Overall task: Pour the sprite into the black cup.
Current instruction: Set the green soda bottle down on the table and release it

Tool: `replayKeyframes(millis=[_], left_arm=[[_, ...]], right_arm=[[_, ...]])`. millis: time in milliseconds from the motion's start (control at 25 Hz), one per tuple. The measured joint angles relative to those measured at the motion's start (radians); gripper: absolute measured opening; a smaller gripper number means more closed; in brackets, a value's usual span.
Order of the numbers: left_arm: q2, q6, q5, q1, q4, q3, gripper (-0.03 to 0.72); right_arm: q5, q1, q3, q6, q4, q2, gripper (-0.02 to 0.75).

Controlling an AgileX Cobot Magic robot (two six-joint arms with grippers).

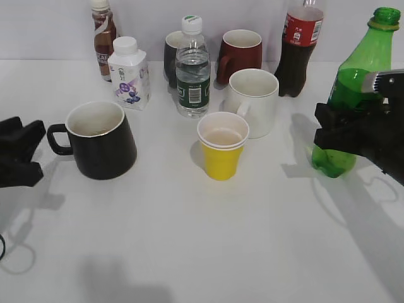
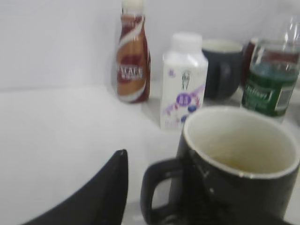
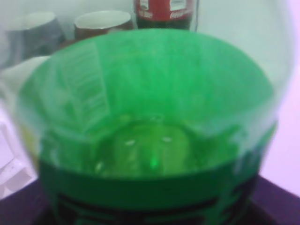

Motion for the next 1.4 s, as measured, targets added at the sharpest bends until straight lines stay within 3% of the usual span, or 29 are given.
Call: replayKeyframes(millis=[200,480,1200,1400], left_arm=[[-0.073,0.0,-0.001,0.0,0.0,0.011,0.308],[-0.127,0.0,-0.002,0.0,0.029,0.014,0.308],[-0.138,0.0,-0.002,0.0,0.106,0.014,0.308],[-0.151,0.0,0.026,0.0,0.106,0.013,0.308]], right_arm=[[-0.028,0.0,0.0,0.0,0.0,0.005,0.459],[-0.028,0.0,0.0,0.001,-0.046,0.005,0.463],[-0.108,0.0,0.0,-0.004,-0.084,0.005,0.549],[-0.193,0.0,-0.001,-0.004,-0.088,-0.001,0.625]])
